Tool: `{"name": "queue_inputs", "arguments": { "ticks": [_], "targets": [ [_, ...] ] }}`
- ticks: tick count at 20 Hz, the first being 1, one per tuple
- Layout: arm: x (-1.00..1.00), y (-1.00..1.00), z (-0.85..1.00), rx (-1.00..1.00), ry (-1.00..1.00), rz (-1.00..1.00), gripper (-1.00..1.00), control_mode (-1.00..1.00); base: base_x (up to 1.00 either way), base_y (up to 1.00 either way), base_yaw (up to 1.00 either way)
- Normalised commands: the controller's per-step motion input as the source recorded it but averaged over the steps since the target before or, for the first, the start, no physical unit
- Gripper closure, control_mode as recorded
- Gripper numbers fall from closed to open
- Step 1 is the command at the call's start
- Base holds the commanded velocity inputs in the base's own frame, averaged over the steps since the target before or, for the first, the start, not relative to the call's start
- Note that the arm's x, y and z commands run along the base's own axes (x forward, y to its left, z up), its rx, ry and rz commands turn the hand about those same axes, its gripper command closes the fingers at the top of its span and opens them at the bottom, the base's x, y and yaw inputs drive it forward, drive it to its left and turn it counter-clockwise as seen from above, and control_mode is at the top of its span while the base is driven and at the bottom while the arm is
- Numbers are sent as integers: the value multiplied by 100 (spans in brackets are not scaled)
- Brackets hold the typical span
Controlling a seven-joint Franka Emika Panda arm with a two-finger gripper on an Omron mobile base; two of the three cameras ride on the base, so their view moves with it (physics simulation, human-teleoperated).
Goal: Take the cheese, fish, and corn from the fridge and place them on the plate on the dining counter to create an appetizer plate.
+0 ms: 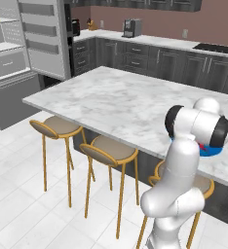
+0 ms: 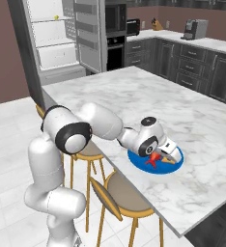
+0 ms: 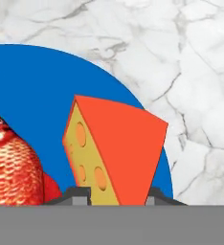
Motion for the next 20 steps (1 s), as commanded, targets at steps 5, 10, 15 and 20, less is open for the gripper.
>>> {"name": "queue_inputs", "arguments": {
  "ticks": [5, 10, 15, 20],
  "targets": [
    [-56, 10, 69, 0, 0, -9, -100, -100, 0, 0, 0],
    [-39, 61, 88, -1, 0, -12, -100, -100, 0, 0, 0],
    [-77, 80, 98, -5, -1, -13, -100, -100, 0, 0, 0],
    [-78, 99, 78, 0, -19, -22, -100, -100, 0, 0, 0]
  ]
}}
